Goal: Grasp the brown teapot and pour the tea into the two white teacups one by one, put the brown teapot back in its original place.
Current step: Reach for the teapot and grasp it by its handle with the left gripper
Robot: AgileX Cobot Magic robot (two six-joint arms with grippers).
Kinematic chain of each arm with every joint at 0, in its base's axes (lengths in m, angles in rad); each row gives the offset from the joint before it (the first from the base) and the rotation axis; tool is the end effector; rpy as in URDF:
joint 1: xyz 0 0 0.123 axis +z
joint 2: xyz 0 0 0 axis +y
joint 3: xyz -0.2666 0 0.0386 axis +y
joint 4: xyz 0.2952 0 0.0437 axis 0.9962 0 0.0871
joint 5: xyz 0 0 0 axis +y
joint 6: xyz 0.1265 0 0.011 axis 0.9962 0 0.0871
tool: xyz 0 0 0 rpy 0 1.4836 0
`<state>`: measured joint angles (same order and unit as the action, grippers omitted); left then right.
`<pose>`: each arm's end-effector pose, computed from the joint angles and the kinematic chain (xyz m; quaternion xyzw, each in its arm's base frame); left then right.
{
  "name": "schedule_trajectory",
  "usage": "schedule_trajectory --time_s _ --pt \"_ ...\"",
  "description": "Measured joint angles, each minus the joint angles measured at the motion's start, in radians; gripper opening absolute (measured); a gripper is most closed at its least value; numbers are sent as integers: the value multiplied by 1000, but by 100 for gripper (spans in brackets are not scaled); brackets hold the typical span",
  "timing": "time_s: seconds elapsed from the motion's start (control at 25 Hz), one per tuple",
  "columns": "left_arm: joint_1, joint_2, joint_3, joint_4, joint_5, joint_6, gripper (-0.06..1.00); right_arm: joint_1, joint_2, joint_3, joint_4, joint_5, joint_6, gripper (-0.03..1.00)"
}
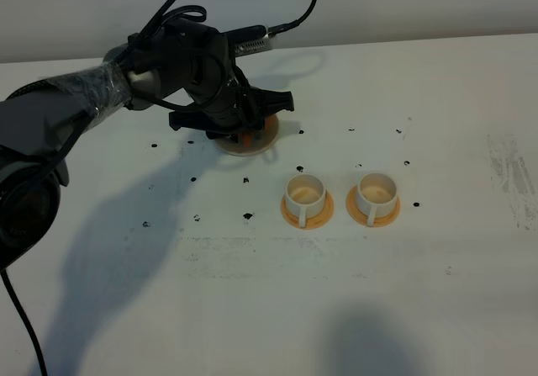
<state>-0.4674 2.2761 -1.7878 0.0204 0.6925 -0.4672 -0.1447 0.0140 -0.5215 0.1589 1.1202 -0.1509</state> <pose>0.4843 -0.2426 0.0883 0.0062 0.9716 -0.0992 0.2147 0.0815 0.0064 0.2844 -0.0084 0.8637 0.0050 0.5038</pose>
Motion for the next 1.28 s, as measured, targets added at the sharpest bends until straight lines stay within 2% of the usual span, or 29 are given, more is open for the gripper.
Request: schedule_trajectory --time_s 1.04,1.28 --pt "-18 28 0 1 23 26 33 0 0 0 0 0 0 42" --pt "-18 28 0 -37 13 26 33 0 0 0 0 0 0 42"
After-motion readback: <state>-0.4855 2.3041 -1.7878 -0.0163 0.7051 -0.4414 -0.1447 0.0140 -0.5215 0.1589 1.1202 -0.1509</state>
